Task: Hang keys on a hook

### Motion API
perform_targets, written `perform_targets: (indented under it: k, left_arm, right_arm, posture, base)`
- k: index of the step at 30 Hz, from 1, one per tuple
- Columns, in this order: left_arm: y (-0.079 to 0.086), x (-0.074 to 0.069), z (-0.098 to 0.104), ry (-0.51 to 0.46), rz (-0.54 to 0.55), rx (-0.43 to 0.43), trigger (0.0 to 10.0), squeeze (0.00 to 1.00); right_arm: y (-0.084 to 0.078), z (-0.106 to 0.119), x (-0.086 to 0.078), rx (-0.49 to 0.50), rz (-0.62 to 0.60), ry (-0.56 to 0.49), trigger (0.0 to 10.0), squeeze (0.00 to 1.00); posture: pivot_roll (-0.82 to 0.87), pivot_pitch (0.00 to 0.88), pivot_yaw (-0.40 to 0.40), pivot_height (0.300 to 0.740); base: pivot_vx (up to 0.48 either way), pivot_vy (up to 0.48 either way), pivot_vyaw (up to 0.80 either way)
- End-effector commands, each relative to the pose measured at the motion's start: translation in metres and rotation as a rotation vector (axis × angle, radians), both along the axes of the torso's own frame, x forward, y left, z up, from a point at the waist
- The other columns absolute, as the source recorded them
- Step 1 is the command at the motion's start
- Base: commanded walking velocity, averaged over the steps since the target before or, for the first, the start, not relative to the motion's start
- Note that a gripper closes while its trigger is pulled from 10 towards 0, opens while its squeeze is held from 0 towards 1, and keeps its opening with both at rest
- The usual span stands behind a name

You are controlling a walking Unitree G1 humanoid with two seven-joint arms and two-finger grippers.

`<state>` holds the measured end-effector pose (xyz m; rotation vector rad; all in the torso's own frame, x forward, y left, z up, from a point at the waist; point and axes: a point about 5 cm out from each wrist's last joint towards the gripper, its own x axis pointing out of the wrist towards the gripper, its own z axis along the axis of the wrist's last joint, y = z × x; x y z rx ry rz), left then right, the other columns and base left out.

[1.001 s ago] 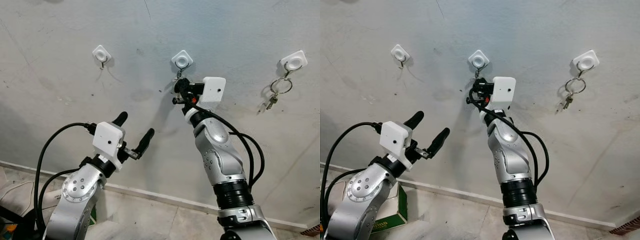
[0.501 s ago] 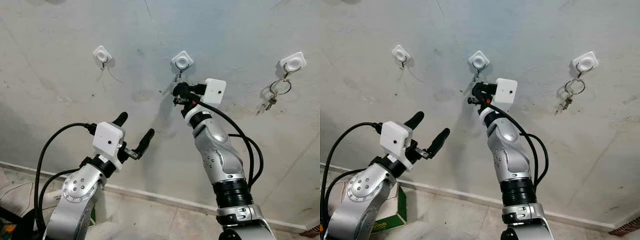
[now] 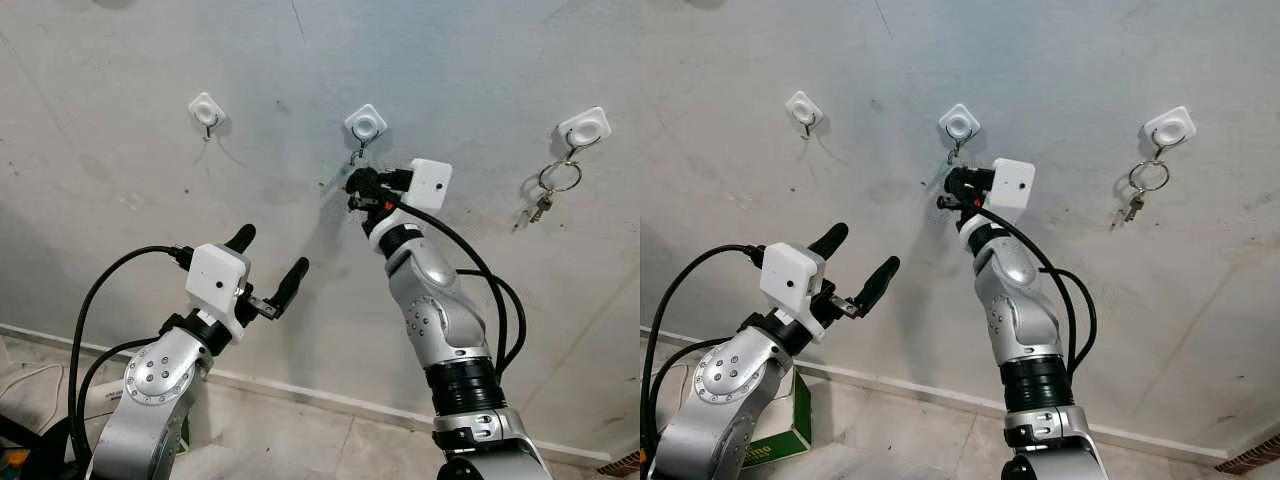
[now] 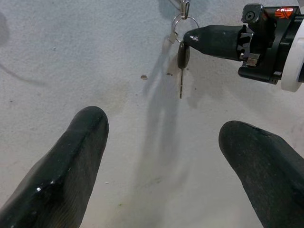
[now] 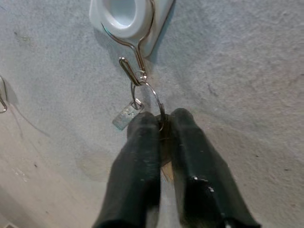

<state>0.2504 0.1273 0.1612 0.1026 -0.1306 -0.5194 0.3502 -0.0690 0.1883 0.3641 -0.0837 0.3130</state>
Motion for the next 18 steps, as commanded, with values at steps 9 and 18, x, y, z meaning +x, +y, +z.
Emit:
perform_targets:
  k: [9, 18]
  left_arm:
    - [0.0020, 0.0008, -0.0021, 0.010, 0.004, 0.016, 10.0, 0.00]
    - [0.0024, 0.0007, -0.0026, 0.014, 0.009, 0.015, 10.0, 0.00]
  right_arm:
    - [0.0075, -0.0118, -0.0015, -0.003, 0.016, 0.061, 10.0, 1.00]
    - [0.0026, -0.0099, -0.0013, -0.044, -0.021, 0.026, 10.0, 1.00]
  posture:
    - [0.13, 0.000, 0.078, 0.740]
    - [0.13, 0.000, 0.076, 0.740]
  base:
    - [0.000, 0.000, 0.00]
    - [0.000, 0.000, 0.00]
